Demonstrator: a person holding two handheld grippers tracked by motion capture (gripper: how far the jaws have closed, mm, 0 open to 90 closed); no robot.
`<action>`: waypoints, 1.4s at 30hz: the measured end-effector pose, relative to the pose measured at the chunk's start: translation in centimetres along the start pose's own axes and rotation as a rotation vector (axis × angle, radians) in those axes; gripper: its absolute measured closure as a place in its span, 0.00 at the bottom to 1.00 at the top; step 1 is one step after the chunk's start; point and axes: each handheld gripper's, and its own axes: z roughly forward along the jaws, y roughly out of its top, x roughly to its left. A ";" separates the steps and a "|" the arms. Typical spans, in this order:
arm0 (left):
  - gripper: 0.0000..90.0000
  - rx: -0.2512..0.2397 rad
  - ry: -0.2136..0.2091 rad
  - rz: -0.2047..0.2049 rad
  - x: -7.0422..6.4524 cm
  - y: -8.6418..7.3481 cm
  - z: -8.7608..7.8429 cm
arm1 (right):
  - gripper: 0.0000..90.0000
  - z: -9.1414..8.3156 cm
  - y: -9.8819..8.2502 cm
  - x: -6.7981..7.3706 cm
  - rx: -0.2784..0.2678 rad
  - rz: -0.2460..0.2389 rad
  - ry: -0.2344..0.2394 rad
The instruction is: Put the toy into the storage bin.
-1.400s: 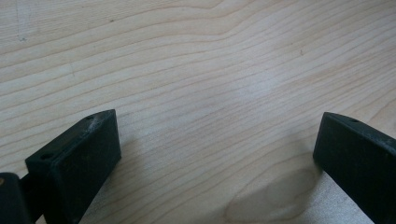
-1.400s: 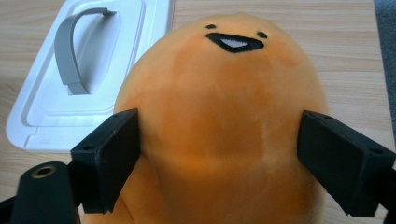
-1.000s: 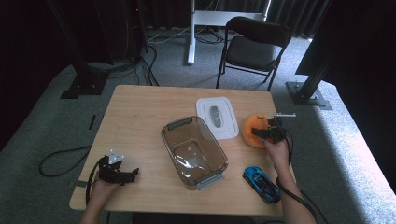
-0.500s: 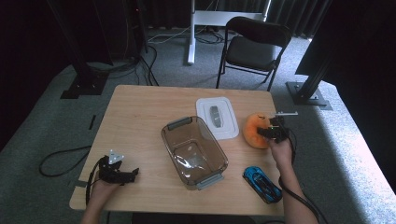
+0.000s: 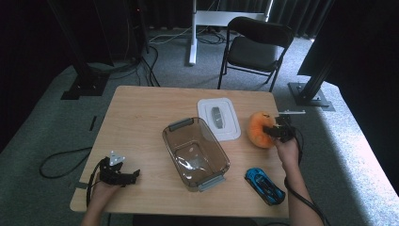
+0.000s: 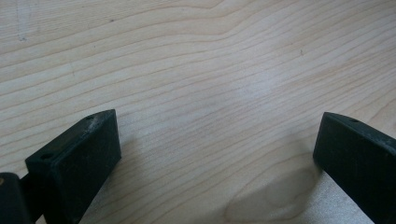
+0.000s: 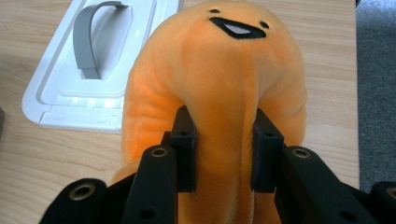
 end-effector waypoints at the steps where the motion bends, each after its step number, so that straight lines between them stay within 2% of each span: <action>1: 0.01 0.000 0.000 0.000 0.0 0.0 0.0 | 0.76 -0.2 0.1 0.0 -0.004 -0.004 0.001; 13: 0.01 0.000 0.000 -0.001 0.0 0.0 0.0 | 0.76 -1.8 0.6 0.3 -0.023 -0.042 0.009; 24: 0.01 0.000 0.000 0.000 0.0 0.0 0.0 | 0.76 -2.9 1.1 0.7 -0.046 -0.053 0.026; 28: 0.01 0.000 0.000 0.000 0.0 0.0 0.0 | 0.76 -3.3 1.3 1.1 -0.056 -0.063 0.038; 33: 0.01 0.000 0.000 0.000 0.0 0.0 0.0 | 0.76 -3.9 1.6 1.9 -0.068 -0.100 0.041; 42: 0.01 0.000 0.000 0.000 0.0 0.0 0.0 | 0.76 -4.9 2.2 3.3 -0.091 -0.130 0.078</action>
